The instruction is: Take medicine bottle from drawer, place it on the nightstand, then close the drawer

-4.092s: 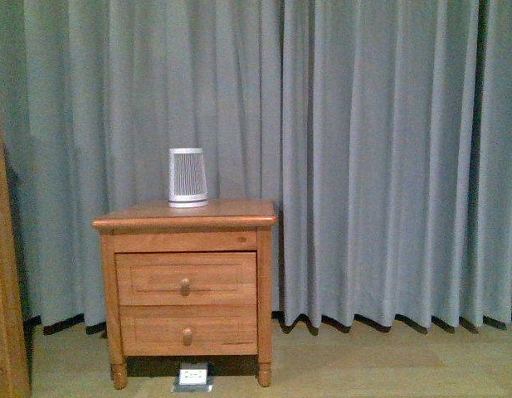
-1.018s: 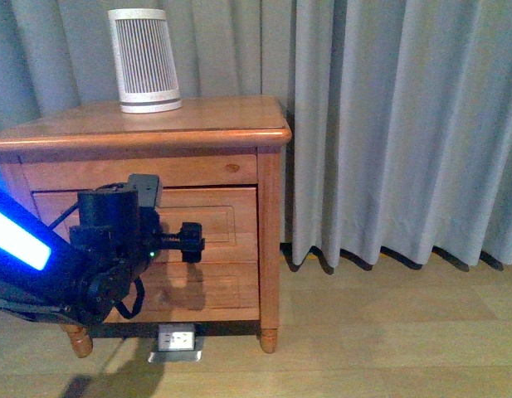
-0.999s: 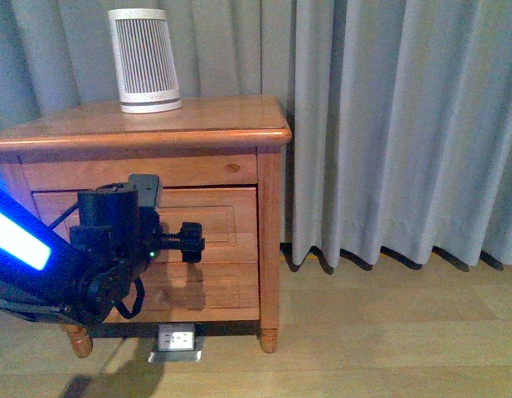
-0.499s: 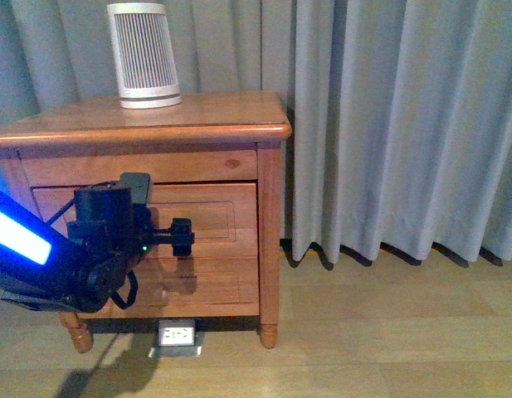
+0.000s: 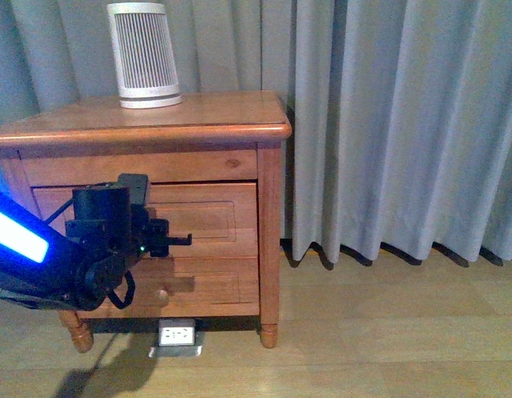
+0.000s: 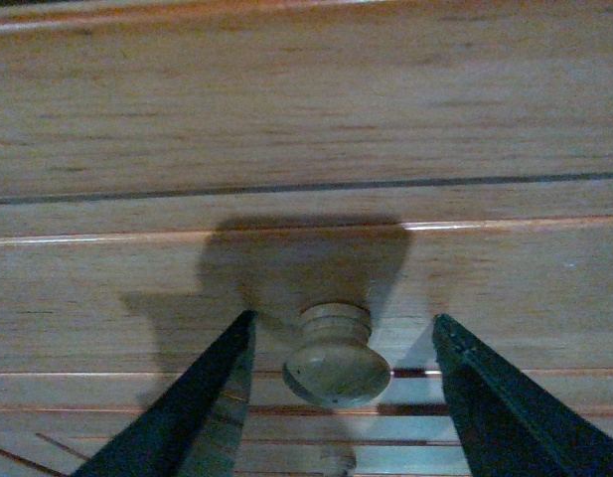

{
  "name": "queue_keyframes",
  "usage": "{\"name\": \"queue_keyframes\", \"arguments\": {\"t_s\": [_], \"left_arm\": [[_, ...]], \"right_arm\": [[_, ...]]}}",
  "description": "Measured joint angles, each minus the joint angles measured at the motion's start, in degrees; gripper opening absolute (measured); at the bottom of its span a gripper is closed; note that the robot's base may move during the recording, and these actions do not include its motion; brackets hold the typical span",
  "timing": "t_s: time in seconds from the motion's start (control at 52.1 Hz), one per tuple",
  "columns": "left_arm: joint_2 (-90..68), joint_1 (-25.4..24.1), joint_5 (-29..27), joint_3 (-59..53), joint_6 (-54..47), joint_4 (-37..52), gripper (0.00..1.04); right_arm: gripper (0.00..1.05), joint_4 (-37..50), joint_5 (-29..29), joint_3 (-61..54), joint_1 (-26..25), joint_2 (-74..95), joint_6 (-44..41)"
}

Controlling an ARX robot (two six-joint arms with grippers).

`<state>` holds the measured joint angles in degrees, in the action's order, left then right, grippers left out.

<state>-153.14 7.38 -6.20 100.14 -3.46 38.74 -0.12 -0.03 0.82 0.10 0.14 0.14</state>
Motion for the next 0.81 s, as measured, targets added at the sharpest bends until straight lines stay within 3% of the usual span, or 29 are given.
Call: {"name": "queue_keyframes", "arguments": {"t_s": [0.442, 0.576, 0.807], "left_arm": [[0.9, 0.0, 0.1, -2.6, 0.1, 2.3, 0.26], [4.4, 0.4, -0.6, -10.5, 0.0, 6.7, 0.26], [14.7, 2.6, -4.4, -33.9, -0.9, 18.4, 0.26]], "right_arm": [[0.98, 0.0, 0.0, 0.0, 0.0, 0.0, 0.0], [0.98, 0.0, 0.0, 0.0, 0.0, 0.0, 0.0], [0.98, 0.0, 0.0, 0.0, 0.0, 0.0, 0.0]]}}
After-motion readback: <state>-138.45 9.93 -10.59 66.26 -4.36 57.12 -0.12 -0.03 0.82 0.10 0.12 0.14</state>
